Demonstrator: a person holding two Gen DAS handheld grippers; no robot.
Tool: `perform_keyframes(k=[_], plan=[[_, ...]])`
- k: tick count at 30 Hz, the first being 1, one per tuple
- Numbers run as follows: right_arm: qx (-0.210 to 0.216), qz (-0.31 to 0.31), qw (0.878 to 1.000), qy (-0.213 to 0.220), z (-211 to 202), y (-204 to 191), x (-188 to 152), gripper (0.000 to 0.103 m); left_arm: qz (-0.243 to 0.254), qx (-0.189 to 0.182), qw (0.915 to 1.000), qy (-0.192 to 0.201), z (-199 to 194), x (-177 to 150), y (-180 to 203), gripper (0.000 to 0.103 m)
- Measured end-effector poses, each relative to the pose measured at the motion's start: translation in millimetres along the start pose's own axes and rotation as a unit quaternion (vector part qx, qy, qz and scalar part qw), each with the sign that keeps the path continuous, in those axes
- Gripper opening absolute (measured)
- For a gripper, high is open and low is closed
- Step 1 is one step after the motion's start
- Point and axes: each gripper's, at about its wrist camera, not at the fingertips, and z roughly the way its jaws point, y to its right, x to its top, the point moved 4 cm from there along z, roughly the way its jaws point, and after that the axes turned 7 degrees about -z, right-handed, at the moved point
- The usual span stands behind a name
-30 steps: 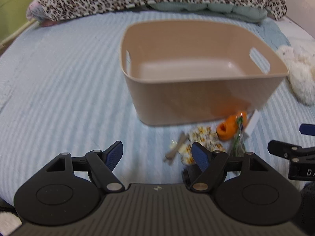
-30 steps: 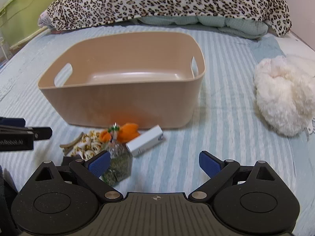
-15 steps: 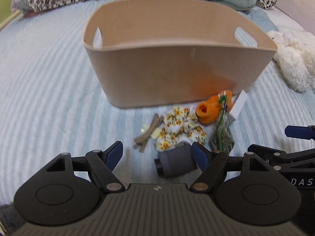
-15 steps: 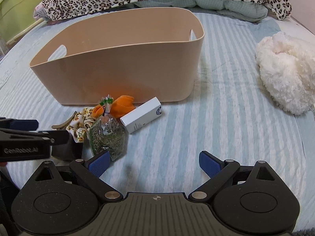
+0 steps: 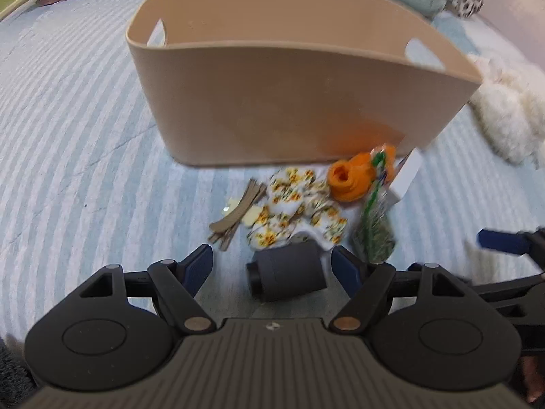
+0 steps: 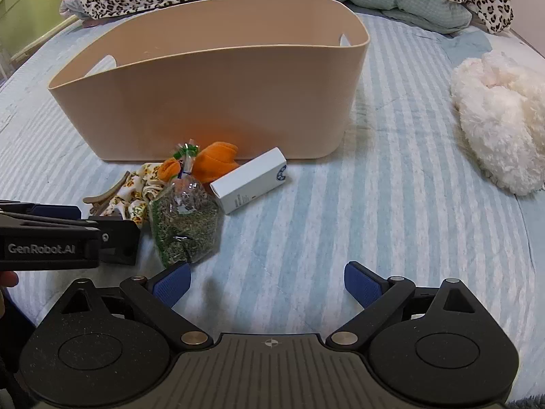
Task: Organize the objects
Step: 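Grasp the black square box with the left tool while the right tool grasps the herb bag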
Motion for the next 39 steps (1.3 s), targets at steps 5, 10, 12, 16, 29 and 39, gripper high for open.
perform_keyframes(k=[5,10,12,16,29,39], plan=[[0.009,0.001,1.0,0.005,0.0,-0.6,1.3,0.098,-0.012,-0.006,0.9999,-0.01,4.4,-8.2,-12.6,0.077],[0.022,-0.004,1.0,0.001,8.9,-11.2,1.7,0.098,-0.012,-0.011,0.9998,-0.015,3.7,-8.3,-26.1,0.078],[0.028,-0.005,1.0,-0.004,13.5,-15.8,2.2,0.098,-0.013,-0.015,0.9996,-0.018,3.8,-7.8,-30.1,0.078],[0.041,-0.009,0.999,-0.005,21.1,-22.9,5.0,0.098,-0.002,-0.017,0.9996,-0.023,5.4,-7.8,-32.3,0.072],[0.067,-0.024,0.997,0.009,34.9,-39.6,19.3,0.051,0.024,-0.038,0.9988,-0.016,-1.5,-2.9,-35.3,0.046],[0.082,-0.002,0.996,0.015,14.4,-34.4,10.5,0.036,0.017,-0.032,0.9994,-0.002,-22.9,-12.5,-46.3,0.046]])
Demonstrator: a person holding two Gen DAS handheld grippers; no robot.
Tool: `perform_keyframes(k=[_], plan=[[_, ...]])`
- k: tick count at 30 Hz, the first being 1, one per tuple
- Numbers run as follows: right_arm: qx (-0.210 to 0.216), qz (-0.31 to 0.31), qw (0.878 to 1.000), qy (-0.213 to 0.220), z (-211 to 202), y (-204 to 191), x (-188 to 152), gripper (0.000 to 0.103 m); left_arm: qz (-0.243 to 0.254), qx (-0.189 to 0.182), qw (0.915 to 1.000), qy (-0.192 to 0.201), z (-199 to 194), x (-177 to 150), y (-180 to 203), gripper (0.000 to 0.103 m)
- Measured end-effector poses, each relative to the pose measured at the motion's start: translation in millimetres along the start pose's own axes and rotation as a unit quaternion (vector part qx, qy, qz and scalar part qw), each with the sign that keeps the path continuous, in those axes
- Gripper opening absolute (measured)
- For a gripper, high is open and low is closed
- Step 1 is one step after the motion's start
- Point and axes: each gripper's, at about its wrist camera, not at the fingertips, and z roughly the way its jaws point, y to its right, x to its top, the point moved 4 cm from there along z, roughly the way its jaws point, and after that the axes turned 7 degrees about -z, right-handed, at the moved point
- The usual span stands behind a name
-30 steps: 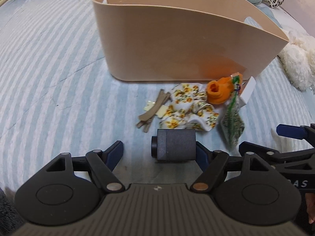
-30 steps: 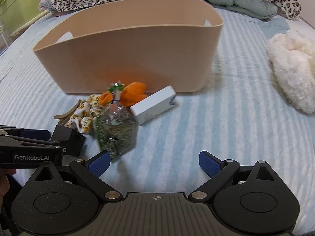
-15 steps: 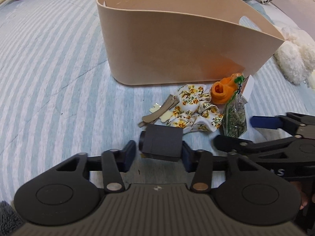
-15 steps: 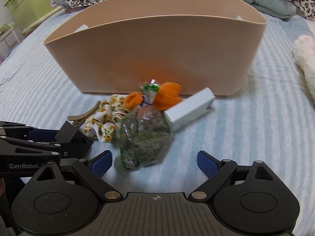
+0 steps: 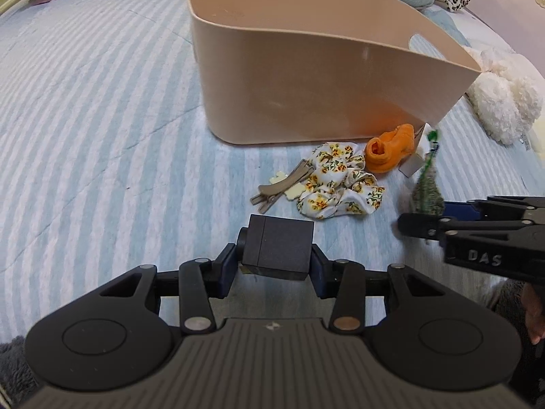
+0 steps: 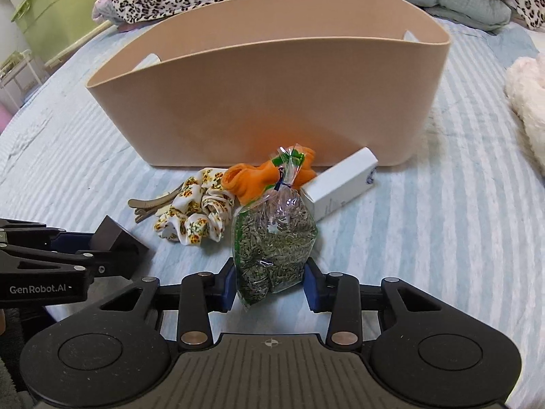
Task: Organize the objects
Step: 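Carry the black box and herb bag over the basket and release both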
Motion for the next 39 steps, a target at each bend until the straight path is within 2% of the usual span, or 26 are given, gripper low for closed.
perform_keyframes(k=[5,10,20,27,32,39], plan=[[0.005,0.01,1.0,0.018,-21.2,1.7,0.1,0.036,-0.008,-0.001,0.9996,0.028,-21.2,7.0,-6.7,0.046],[0.004,0.009,0.999,0.054,-49.7,9.1,11.2,0.036,0.016,0.018,0.9967,0.077,-49.6,19.8,-2.1,0.046],[-0.01,0.006,0.992,0.122,-89.1,20.0,53.0,0.036,0.028,0.013,0.9881,0.151,-82.2,67.9,15.1,0.046],[-0.035,0.005,0.987,0.154,-89.6,33.7,94.2,0.036,0.037,0.023,0.982,0.184,-73.8,112.3,30.7,0.046],[-0.05,0.013,0.986,0.156,-74.0,43.5,118.1,0.036,0.04,0.041,0.9825,0.177,-48.2,136.8,34.3,0.046],[-0.068,0.017,0.989,0.126,-34.7,49.9,137.9,0.036,0.027,0.076,0.9848,0.153,0.1,146.4,31.8,0.046]])
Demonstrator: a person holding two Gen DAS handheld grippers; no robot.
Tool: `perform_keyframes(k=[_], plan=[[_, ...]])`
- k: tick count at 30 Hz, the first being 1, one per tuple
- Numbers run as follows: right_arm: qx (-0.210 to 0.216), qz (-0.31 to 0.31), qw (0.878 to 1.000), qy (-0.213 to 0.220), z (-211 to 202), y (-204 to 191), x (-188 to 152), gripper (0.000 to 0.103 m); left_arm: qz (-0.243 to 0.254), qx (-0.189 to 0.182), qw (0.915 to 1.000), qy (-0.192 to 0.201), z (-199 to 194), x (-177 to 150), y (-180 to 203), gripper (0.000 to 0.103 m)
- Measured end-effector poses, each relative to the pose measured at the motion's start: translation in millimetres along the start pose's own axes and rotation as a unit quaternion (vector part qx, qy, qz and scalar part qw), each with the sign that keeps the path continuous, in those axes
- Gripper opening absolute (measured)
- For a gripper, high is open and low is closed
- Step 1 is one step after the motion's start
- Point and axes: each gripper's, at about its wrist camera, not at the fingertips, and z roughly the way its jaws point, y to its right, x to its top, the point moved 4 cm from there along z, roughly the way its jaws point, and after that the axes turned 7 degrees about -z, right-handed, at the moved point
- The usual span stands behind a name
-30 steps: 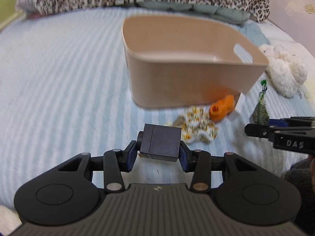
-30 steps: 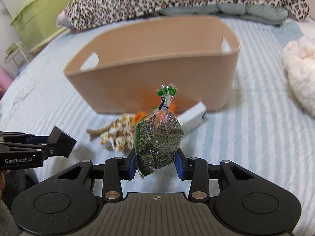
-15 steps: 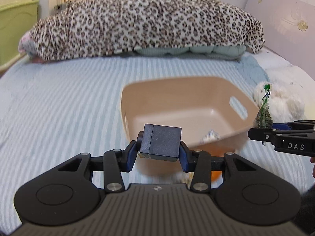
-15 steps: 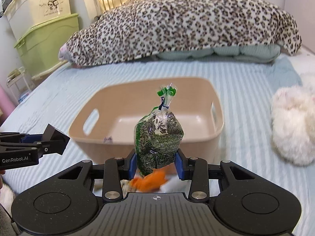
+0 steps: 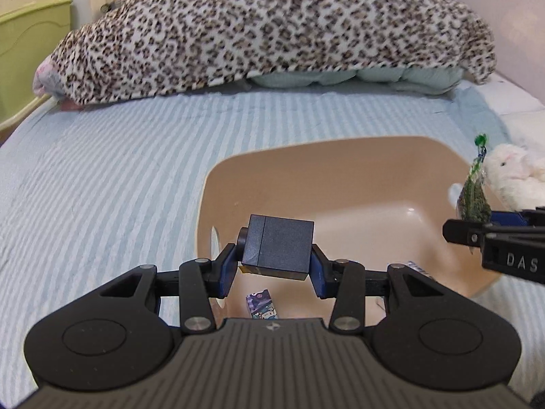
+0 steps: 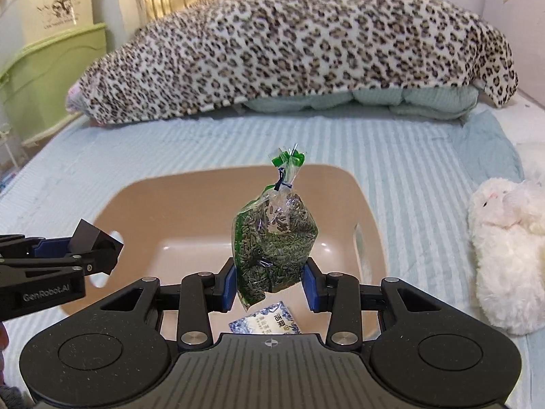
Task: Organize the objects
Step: 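Carry the black box and herb bag over the basket and release both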
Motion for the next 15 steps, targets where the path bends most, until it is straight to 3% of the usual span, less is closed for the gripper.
perform_keyframes(k=[5,8,10,13,15], plan=[[-0.02,-0.025,0.999,-0.031,25.6,-6.3,-8.1,0.037,0.016,0.013,0.9992,-0.035,32.1,-10.2,4.9,0.046],[-0.014,-0.027,0.998,-0.049,33.2,-8.2,-15.2,0.037,0.045,0.026,0.998,-0.035,37.6,-17.7,11.1,0.046],[-0.013,-0.028,0.998,-0.053,34.1,-8.1,-18.6,0.048,0.053,0.022,0.9978,-0.035,33.6,-19.2,13.1,0.046],[-0.008,-0.031,0.998,-0.046,27.3,-8.0,-19.5,0.055,0.038,0.004,0.9986,-0.035,22.4,-16.8,11.3,0.049],[-0.01,-0.03,0.999,-0.038,18.1,-7.3,-17.9,0.063,0.036,0.005,0.9989,-0.028,10.8,-13.8,9.8,0.063]])
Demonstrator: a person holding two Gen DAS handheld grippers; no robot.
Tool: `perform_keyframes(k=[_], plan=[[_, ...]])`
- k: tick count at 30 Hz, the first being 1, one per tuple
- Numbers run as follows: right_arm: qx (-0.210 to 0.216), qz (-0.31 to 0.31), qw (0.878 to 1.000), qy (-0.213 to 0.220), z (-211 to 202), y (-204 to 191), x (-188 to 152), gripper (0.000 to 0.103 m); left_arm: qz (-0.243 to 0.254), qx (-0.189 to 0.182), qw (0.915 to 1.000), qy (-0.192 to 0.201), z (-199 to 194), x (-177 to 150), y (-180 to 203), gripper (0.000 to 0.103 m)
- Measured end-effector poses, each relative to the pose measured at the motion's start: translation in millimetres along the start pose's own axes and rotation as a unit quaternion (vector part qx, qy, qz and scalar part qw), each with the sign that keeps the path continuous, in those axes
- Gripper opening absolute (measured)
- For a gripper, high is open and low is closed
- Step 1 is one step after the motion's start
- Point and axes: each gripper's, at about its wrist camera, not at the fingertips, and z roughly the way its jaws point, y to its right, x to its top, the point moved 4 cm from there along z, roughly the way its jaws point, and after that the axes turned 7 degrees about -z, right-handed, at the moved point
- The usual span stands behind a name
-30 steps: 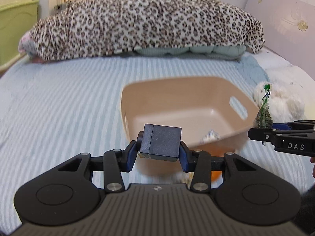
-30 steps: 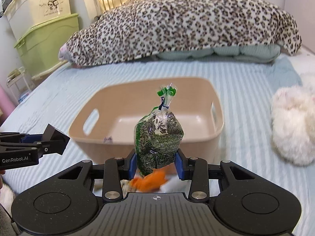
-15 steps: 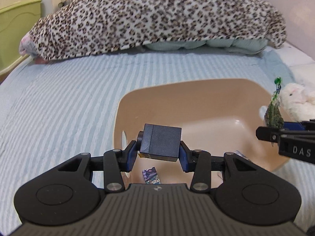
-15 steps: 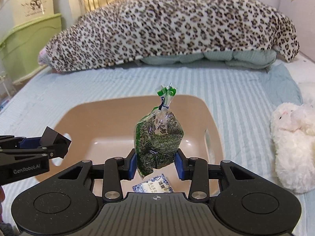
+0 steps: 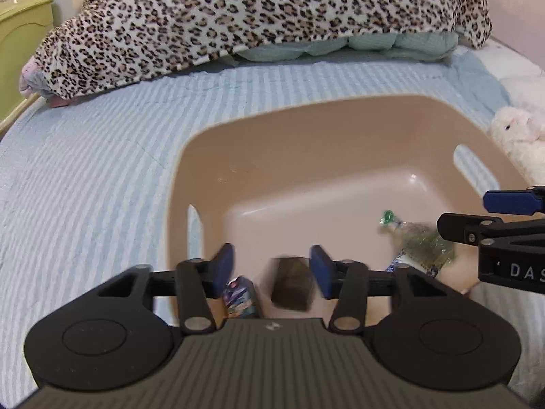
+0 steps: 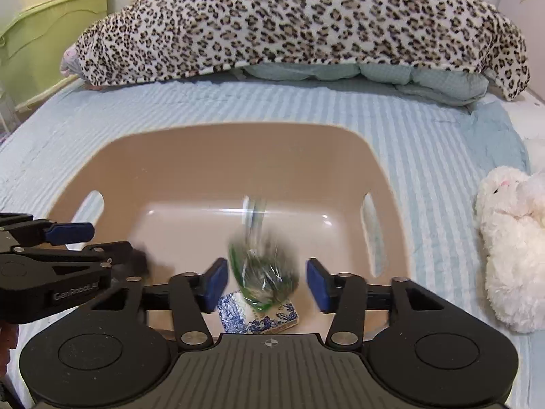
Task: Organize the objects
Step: 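Carry the black box and herb bag over the basket and release both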
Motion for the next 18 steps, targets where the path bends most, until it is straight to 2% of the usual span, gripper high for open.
perform_keyframes(k=[1,3,10,13,18], plan=[[0.0,0.001,1.0,0.005,-4.7,0.7,0.7,0.066,-0.003,0.002,1.0,0.007,-6.6,1.2,-1.8,0.071],[0.002,0.003,1.0,0.013,-16.5,2.8,0.9,0.071,-0.007,0.001,0.9998,0.019,-20.5,2.0,-6.1,0.071],[0.01,0.006,1.0,0.018,-52.5,6.5,-11.0,0.089,-0.013,-0.01,0.9998,0.014,-52.0,-13.6,-23.2,0.074],[0.007,-0.002,1.0,0.006,-61.9,4.7,-24.2,0.09,-0.019,-0.013,0.9997,0.013,-59.5,-25.1,-32.4,0.079],[0.01,-0.003,1.0,-0.017,-67.3,2.1,-44.5,0.091,-0.017,-0.014,0.9997,-0.011,-61.7,-45.9,-42.0,0.079]])
